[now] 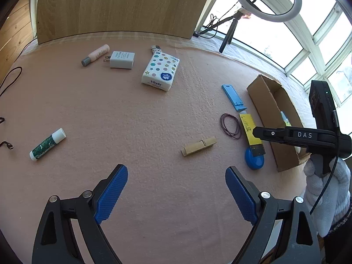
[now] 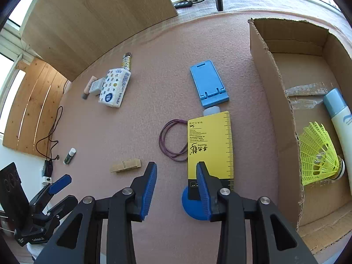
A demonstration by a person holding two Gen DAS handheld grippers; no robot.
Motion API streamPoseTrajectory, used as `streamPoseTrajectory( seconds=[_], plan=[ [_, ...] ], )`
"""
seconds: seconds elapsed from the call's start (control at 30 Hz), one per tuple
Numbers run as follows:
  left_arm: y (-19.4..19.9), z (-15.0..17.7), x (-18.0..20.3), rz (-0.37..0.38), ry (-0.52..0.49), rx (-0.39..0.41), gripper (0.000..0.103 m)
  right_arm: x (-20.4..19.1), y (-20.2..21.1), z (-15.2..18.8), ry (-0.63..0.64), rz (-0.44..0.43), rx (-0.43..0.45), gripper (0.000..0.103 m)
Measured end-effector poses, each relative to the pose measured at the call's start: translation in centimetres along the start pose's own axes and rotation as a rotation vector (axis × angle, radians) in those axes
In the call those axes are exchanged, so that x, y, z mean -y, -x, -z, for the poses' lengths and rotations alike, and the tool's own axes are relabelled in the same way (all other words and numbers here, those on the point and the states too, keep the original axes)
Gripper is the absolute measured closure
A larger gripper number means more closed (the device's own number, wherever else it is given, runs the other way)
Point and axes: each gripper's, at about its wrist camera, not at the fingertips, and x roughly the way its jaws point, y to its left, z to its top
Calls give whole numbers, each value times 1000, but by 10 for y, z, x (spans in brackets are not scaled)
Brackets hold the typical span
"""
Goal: Organize objects
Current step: 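Drag the yellow card with the right gripper toward the box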
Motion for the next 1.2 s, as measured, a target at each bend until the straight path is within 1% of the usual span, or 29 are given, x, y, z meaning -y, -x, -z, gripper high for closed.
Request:
streamPoseTrajectory(
  seconds=[0.07, 0.1, 0.17, 0.3, 0.33, 0.4, 0.43, 0.47, 0.67, 0.77, 0.83, 0.97, 1.03, 1.2],
  plan=[
    [-1, 0, 2, 1, -5, -2, 11, 5, -3, -4, -21, 39, -6, 70],
    [-1, 0, 3, 3, -6, -2, 11, 7, -5, -6, -33, 52, -13, 69],
    [-1, 0, 4, 5, -9, -3, 11, 10, -10, -8, -48, 59, -25, 68],
    [2, 2, 3, 2, -7, -1, 11, 6, -20, -11, -45, 127, -30, 68],
    [3, 3, 2, 2, -4, 0, 11, 7, -18, -11, -55, 144, -16, 68],
    [5, 4, 0, 2, 2, 3, 11, 9, -12, -11, -60, 145, 13, 68],
    [5, 4, -1, 0, 3, 4, 11, 10, -10, -12, -57, 145, 14, 67],
    [6, 4, -3, -2, 5, 5, 11, 10, -11, -14, -48, 150, 3, 65],
    [6, 3, -6, 1, 15, 7, 11, 6, -19, -18, 4, 168, -37, 62],
    [6, 3, -5, 3, 11, 6, 11, 4, -25, -18, 25, 184, -55, 62],
    [5, 2, -5, 3, 11, 5, 11, 5, -29, -17, 30, 177, -71, 62],
    [3, 2, -6, 1, 12, 0, 11, 3, -28, -14, 53, 182, -76, 62],
    [2, 1, -7, 3, 14, 0, 11, 4, -26, -13, 53, 170, -82, 62],
    [0, 0, -3, 9, 5, -2, 11, 5, -22, -9, 63, 184, -80, 62]
  ],
)
